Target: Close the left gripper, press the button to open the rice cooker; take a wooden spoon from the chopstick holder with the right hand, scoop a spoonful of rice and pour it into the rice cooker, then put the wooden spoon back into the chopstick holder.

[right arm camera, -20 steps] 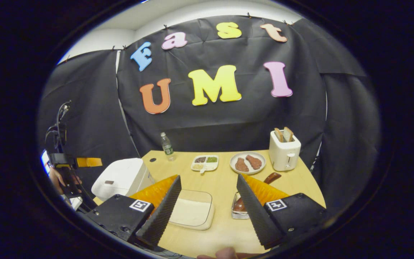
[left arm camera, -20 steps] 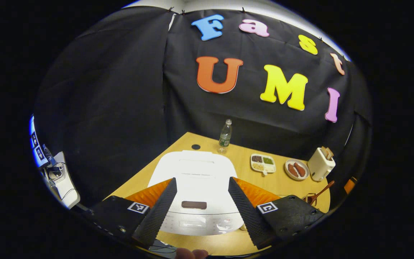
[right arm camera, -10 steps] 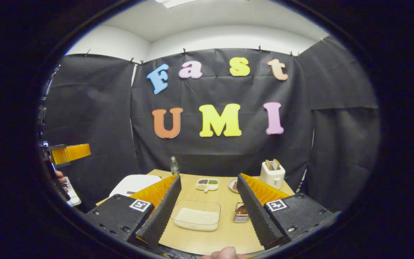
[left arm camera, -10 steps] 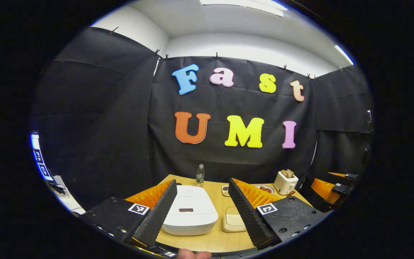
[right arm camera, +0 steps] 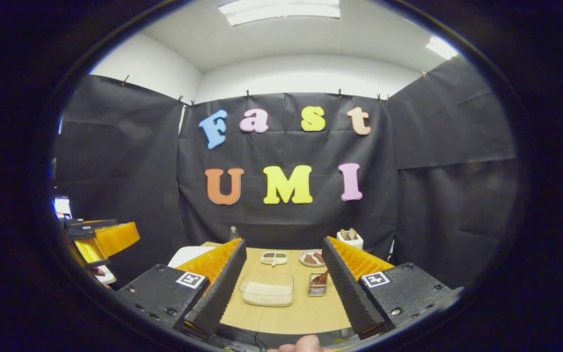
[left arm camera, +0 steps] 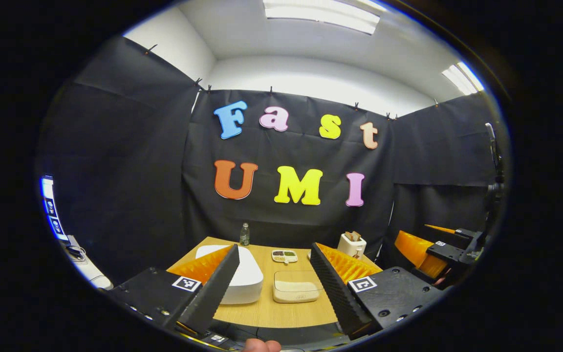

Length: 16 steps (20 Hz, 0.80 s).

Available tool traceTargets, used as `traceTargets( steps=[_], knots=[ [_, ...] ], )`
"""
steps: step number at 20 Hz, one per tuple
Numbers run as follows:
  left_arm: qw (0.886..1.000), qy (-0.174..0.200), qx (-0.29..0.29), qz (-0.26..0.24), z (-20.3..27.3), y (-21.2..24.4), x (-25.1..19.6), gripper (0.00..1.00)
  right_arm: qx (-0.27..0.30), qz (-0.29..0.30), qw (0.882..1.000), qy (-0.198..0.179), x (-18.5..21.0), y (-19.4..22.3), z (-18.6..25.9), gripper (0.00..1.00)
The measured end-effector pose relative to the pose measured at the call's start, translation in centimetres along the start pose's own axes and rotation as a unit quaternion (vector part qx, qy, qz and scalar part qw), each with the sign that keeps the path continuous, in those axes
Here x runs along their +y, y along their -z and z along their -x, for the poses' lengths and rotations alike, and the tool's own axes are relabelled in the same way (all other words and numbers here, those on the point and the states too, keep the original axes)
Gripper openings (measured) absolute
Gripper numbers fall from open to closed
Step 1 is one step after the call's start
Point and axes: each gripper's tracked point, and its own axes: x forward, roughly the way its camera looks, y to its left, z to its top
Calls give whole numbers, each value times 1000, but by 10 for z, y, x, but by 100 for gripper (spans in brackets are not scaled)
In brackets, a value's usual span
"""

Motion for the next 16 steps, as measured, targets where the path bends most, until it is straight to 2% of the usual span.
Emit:
traceTargets(
  steps=[5, 16],
  knots=[
    [1000, 13, 1, -18, 14, 6, -24, 94, 5, -3, 1000, -6, -2, 9, 16, 99],
    [1000, 2, 11, -21, 24, 14, -23, 94, 10, -8, 1000, -18, 3, 7, 25, 100]
  ],
)
